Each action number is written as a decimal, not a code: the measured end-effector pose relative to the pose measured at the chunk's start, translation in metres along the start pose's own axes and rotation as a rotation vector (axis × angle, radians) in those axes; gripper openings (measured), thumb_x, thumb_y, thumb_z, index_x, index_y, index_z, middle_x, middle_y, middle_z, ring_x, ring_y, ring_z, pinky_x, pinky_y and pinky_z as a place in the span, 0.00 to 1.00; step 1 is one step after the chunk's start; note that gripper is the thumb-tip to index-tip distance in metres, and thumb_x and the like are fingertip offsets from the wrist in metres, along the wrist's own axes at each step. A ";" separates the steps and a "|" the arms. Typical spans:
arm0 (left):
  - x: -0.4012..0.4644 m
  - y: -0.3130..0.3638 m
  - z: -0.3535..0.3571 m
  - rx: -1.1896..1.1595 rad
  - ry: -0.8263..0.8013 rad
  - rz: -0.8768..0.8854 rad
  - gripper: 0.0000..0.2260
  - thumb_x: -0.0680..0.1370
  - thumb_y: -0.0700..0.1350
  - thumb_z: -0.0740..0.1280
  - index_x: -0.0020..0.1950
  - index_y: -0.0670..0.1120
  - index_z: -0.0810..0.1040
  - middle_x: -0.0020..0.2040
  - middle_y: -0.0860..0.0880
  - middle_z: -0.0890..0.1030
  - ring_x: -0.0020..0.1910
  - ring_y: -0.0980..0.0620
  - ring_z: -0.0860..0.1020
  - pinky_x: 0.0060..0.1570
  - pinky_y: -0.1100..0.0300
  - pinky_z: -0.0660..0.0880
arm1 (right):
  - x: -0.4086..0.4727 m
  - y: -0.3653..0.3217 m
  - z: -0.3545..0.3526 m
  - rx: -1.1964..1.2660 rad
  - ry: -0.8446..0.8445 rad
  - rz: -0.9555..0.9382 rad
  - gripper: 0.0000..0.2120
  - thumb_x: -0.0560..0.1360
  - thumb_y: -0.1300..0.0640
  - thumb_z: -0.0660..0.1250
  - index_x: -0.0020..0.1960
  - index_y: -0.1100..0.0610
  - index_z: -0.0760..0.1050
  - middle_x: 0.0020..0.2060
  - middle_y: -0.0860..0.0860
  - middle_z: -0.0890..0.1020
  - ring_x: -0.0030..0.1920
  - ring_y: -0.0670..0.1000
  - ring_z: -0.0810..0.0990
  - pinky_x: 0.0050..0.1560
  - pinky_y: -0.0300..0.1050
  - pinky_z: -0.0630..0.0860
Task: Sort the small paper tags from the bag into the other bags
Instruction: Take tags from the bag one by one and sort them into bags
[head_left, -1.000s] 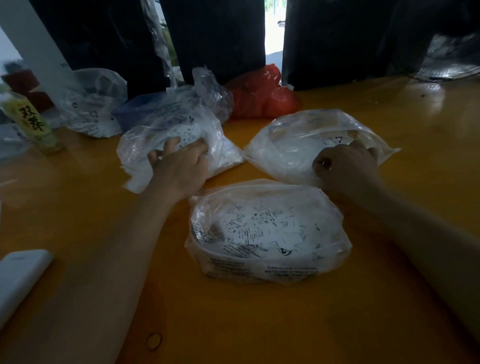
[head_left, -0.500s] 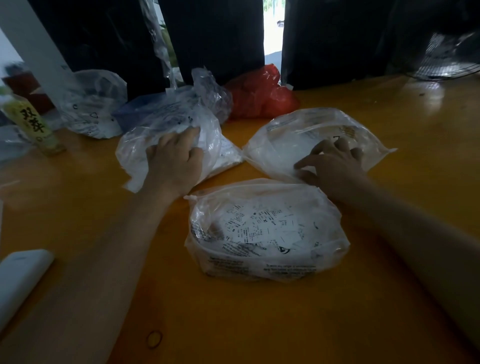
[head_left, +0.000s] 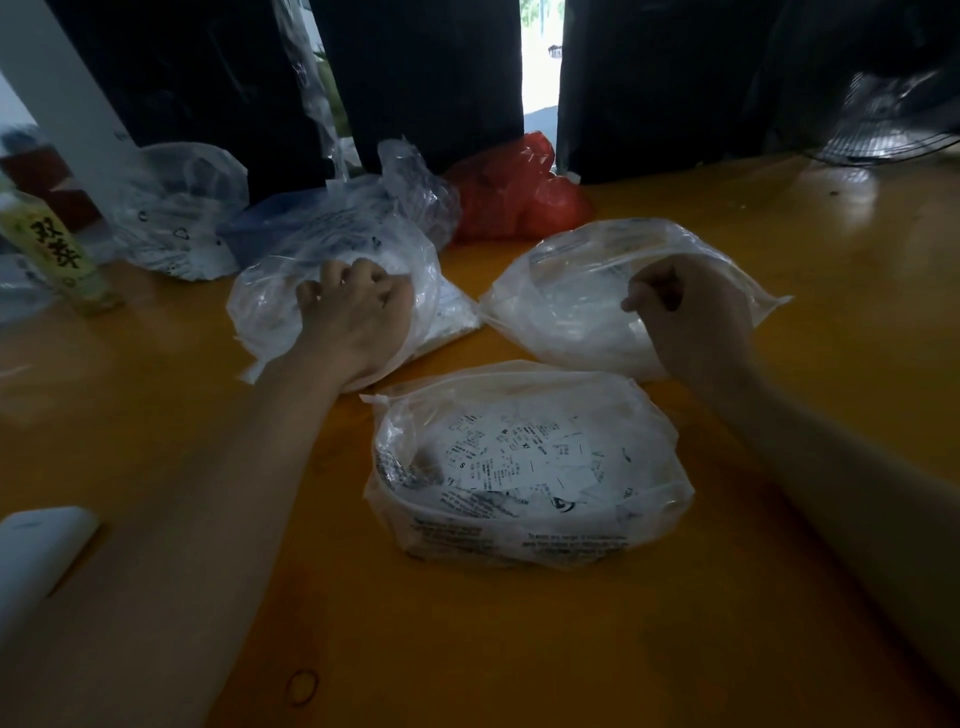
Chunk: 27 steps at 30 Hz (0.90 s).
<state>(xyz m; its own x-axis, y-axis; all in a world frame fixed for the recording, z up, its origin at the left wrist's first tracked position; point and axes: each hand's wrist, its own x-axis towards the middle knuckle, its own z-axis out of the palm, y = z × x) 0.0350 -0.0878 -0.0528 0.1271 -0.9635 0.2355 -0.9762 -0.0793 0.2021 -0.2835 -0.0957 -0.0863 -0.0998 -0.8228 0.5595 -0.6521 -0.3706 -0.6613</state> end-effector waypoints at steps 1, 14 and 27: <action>0.000 0.001 0.000 -0.024 0.007 -0.018 0.24 0.83 0.56 0.47 0.73 0.50 0.70 0.75 0.46 0.66 0.75 0.48 0.57 0.73 0.43 0.49 | -0.001 -0.001 -0.001 0.047 0.004 0.015 0.03 0.80 0.56 0.68 0.50 0.53 0.81 0.42 0.44 0.83 0.41 0.38 0.80 0.47 0.30 0.75; -0.034 0.019 -0.013 -0.149 0.501 0.162 0.21 0.85 0.48 0.54 0.75 0.44 0.73 0.72 0.43 0.75 0.77 0.43 0.66 0.74 0.43 0.59 | -0.018 -0.041 -0.018 0.612 -0.231 0.051 0.10 0.83 0.52 0.66 0.52 0.57 0.83 0.42 0.53 0.87 0.44 0.55 0.87 0.50 0.52 0.84; -0.108 0.055 -0.007 -1.405 -0.556 -0.162 0.18 0.71 0.42 0.76 0.60 0.43 0.83 0.51 0.46 0.88 0.44 0.53 0.86 0.40 0.65 0.80 | -0.052 -0.074 -0.010 0.375 -0.573 -0.275 0.15 0.77 0.67 0.71 0.62 0.56 0.77 0.41 0.37 0.82 0.34 0.37 0.81 0.34 0.26 0.72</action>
<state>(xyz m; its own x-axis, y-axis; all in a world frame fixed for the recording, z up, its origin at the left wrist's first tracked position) -0.0310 0.0138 -0.0605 -0.1811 -0.9650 -0.1899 0.0359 -0.1995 0.9792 -0.2377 -0.0216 -0.0616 0.5055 -0.7370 0.4487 -0.2861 -0.6338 -0.7187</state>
